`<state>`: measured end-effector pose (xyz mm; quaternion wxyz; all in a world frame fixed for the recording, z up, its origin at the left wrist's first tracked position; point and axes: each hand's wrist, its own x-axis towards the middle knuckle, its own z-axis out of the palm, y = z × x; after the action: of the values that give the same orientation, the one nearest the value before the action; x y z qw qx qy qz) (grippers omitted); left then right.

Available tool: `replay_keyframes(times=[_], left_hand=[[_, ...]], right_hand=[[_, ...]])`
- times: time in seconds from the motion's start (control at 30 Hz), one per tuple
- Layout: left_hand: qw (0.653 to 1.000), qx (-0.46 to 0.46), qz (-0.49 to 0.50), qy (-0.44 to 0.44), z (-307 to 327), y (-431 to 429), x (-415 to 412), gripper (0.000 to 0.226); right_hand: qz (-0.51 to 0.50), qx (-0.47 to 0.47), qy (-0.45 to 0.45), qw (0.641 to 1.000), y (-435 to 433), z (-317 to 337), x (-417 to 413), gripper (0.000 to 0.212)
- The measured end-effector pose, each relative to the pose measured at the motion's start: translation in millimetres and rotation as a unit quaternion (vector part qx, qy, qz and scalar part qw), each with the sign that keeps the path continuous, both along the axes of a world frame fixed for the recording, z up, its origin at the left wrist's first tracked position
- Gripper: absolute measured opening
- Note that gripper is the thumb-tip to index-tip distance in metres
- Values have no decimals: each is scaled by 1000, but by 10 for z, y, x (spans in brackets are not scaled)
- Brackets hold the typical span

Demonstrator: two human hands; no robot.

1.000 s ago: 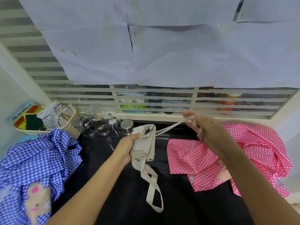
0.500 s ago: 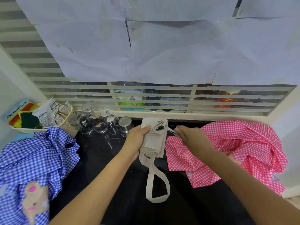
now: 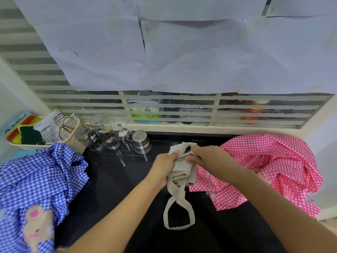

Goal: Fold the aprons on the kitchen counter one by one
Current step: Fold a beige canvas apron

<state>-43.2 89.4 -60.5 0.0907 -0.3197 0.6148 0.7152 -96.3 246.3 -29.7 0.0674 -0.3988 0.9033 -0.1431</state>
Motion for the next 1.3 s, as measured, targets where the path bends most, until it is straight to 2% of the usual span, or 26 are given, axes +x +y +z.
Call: replay_keyframes(times=[0.07, 0.2, 0.3, 0.4, 0.47, 0.5, 0.57, 0.6, 0.63, 0.67, 0.7, 0.77, 0.8, 0.87, 0.93, 0.97, 1.07, 1.1, 1.17, 1.23, 1.3], left_hand=[[997, -53, -15, 51, -31, 15, 38, 31], [989, -2, -60, 134, -29, 40, 112, 22], [988, 28, -61, 136, 8, 18, 101, 29], [991, -2, -81, 109, -13, -19, 92, 48], [982, -100, -124, 100, -4, -18, 104, 60], [970, -163, -147, 103, 6, -2, 113, 62], [938, -269, -184, 120, 64, 70, 126, 63], [927, -290, -197, 136, 100, 119, 133, 61], [921, -292, -207, 156, 117, 158, 134, 61], [918, -285, -210, 177, 119, 187, 135, 61], [921, -264, -210, 194, 122, 207, 125, 61], [945, -160, -190, 212, 140, 188, 101, 54], [959, -85, -168, 211, 162, 173, 102, 49], [970, 34, -136, 199, 183, 138, 115, 43], [969, 89, -113, 199, 164, 110, 127, 40], [967, 106, -107, 204, 159, 98, 133, 41], [959, 151, -115, 211, 206, 49, 146, 45], [958, 155, -118, 212, 217, 24, 146, 42], [958, 163, -121, 204, 249, -17, 145, 31], [960, 154, -114, 205, 251, -15, 136, 23], [963, 133, -97, 212, 246, 8, 127, 21]], right_hand=[[-21, 63, 8, 998, -41, -21, -1, 33], [-77, 49, 35, 995, -71, -49, 4, 36], [-117, 25, 50, 992, -97, -29, 12, 36], [-200, -7, 17, 980, -85, 19, -73, 45], [-246, -29, -66, 966, -42, 82, -190, 51], [-257, -60, -137, 955, -19, 109, -247, 51], [-277, -145, -314, 897, 1, 157, -289, 47], [-282, -196, -383, 857, -15, 164, -274, 43], [-286, -234, -412, 833, -63, 167, -228, 40], [-287, -251, -405, 831, -117, 147, -166, 38], [-287, -245, -366, 851, -188, 104, -102, 36], [-246, -125, -187, 943, -304, 4, -7, 21], [-212, -65, -81, 972, -339, -21, 59, 19], [-145, -2, 111, 983, -374, -59, 124, 36], [-68, 30, 256, 964, -352, -44, 144, 49], [-45, 28, 294, 954, -339, -31, 150, 52], [-34, -23, 259, 965, -327, 88, 166, 52], [-35, -63, 251, 965, -338, 115, 160, 42], [-26, -111, 236, 965, -344, 186, 157, 7], [-10, -74, 236, 969, -372, 217, 178, 24], [-10, -18, 244, 970, -401, 196, 225, 12]])
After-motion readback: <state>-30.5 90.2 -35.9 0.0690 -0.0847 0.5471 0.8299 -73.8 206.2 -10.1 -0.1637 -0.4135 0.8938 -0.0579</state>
